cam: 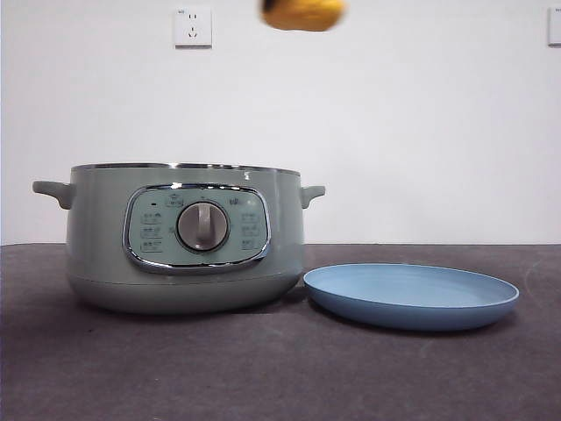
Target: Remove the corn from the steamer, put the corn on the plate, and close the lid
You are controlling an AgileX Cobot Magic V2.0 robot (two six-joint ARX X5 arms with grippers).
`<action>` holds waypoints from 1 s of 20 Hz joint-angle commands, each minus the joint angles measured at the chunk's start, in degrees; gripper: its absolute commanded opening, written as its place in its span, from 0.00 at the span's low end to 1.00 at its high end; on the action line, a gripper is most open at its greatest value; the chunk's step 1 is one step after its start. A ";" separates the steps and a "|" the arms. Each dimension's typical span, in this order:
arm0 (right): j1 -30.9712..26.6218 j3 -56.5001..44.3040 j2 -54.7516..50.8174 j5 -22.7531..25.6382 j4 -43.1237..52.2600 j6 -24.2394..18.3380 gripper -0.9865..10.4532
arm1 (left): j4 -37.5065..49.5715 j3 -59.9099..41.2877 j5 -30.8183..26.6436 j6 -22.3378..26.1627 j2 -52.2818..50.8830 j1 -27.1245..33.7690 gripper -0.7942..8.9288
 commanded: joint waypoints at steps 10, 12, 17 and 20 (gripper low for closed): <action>-13.27 -23.37 0.11 -7.69 9.05 0.85 0.07 | 2.93 0.63 0.15 0.26 -0.55 0.11 0.07; -13.27 -30.36 0.11 -8.96 15.08 2.29 0.07 | 2.93 0.63 0.15 0.26 -0.55 0.11 0.07; -13.22 -44.70 0.13 -10.54 29.73 5.57 0.07 | 2.95 0.63 0.13 0.04 -0.37 0.11 0.07; -13.22 -51.47 0.13 -10.40 37.11 6.32 0.07 | 2.97 0.63 0.13 0.04 -0.37 0.11 0.07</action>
